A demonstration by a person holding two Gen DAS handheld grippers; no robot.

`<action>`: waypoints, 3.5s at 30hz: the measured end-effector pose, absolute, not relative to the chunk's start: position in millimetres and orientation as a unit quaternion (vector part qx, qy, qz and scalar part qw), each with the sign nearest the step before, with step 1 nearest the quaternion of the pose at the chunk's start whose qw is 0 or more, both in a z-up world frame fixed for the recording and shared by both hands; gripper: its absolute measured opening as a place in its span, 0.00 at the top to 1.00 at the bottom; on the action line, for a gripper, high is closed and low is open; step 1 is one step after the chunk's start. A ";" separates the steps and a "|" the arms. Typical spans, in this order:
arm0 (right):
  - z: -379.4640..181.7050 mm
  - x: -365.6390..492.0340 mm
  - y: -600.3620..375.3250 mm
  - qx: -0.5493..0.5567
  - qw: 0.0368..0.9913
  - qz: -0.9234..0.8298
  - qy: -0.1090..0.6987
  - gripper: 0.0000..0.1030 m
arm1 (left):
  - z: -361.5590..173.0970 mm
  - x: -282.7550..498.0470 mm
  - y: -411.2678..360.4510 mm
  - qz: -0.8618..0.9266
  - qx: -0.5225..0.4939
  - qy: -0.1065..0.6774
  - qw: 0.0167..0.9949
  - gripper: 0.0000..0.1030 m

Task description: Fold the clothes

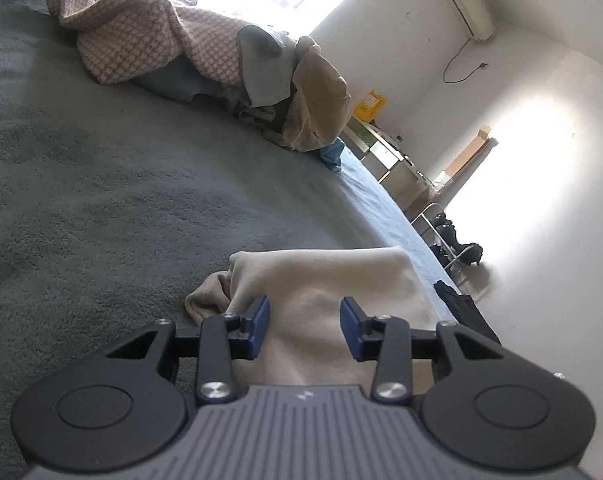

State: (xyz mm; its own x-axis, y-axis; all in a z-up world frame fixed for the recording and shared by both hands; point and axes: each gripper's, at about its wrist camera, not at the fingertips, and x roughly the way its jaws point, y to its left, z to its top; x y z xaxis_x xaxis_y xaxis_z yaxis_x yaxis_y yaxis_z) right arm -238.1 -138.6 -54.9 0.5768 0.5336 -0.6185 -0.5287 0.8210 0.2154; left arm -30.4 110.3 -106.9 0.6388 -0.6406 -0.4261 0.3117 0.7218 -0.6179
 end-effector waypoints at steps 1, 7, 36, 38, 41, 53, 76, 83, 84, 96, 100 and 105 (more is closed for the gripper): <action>-47.1 -240.4 -143.7 0.010 0.904 0.284 0.320 0.76 | -105.6 -29.5 109.5 -0.271 -0.251 0.328 0.869 0.60; -80.4 -238.0 -161.7 0.001 0.946 0.165 0.278 0.77 | -96.8 -26.2 97.6 -0.241 -0.212 0.340 0.884 0.60; -11.5 -190.2 -242.3 0.004 0.967 0.172 0.187 0.91 | -61.0 -65.0 57.7 -0.197 -0.084 0.267 0.940 0.44; -7.8 -161.4 -231.1 -0.021 0.968 0.176 0.179 0.91 | -56.0 -80.2 53.2 -0.213 -0.083 0.249 0.941 0.42; -15.0 -112.8 -212.8 -0.045 0.958 0.204 0.198 0.91 | -66.6 -93.7 41.8 -0.236 -0.070 0.267 0.932 0.41; -32.7 -59.5 -192.3 -0.130 0.931 0.189 0.285 0.93 | -114.3 -113.1 37.8 -0.244 -0.017 0.280 0.928 0.41; -58.3 -46.6 -317.6 0.197 0.888 0.175 0.376 0.50 | -106.9 -128.2 74.9 -0.227 -0.147 0.294 0.917 0.34; -95.9 -56.7 -330.1 0.315 0.831 0.186 0.418 0.46 | -119.5 -125.3 85.8 -0.202 -0.208 0.324 0.901 0.32; -97.4 -56.0 -328.1 0.320 0.827 0.186 0.423 0.44 | -122.8 -123.2 87.8 -0.205 -0.221 0.331 0.894 0.32; -120.0 -47.5 -327.5 0.411 0.766 0.230 0.437 0.37 | -144.1 -90.0 93.5 -0.235 -0.291 0.348 0.860 0.31; -123.6 -34.5 -319.9 0.410 0.760 0.240 0.444 0.34 | -145.7 -78.3 90.7 -0.238 -0.292 0.357 0.855 0.31; -129.8 -16.3 -317.8 0.417 0.748 0.257 0.448 0.30 | -143.4 -75.0 77.5 -0.243 -0.268 0.355 0.862 0.23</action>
State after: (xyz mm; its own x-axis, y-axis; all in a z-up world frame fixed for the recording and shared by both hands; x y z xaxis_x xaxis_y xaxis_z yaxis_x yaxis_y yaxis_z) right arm -16.3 -317.8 -129.8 0.4673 0.7578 -0.4554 -0.0112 0.5201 0.8540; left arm -75.0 77.5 -143.4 0.6299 -0.6093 -0.4817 0.2281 0.7379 -0.6352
